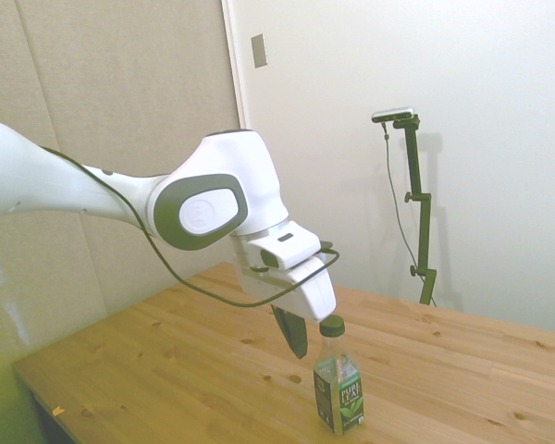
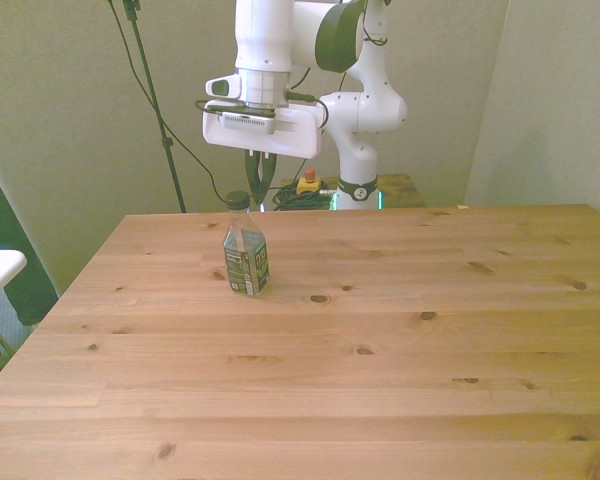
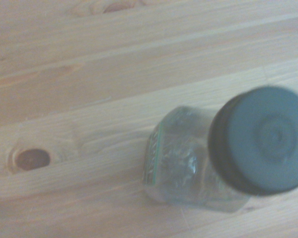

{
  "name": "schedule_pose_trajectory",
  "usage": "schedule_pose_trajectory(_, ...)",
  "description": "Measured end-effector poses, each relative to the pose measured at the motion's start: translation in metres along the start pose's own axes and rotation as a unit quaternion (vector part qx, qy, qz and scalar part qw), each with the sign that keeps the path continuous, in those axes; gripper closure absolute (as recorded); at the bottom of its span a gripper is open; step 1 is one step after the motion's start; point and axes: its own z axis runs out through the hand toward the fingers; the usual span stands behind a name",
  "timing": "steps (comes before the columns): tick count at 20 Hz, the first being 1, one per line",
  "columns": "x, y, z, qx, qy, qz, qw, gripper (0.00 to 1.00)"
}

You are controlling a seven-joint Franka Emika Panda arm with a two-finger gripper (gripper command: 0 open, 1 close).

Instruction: Knock down the bottle

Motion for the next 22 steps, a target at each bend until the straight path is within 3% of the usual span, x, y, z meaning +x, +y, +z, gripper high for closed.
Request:
schedule_pose_trajectory(9, 0.071, -0.044, 0.013, -0.018, 0.014, 0.033, 0.9992, 1.0)
schedule_pose_trajectory(13, 0.106, -0.065, 0.025, -0.009, 0.016, 0.052, 0.9985, 1.0)
schedule_pose_trajectory(22, 0.123, -0.086, 0.029, 0.023, 0.014, 0.069, 0.9972, 1.0)
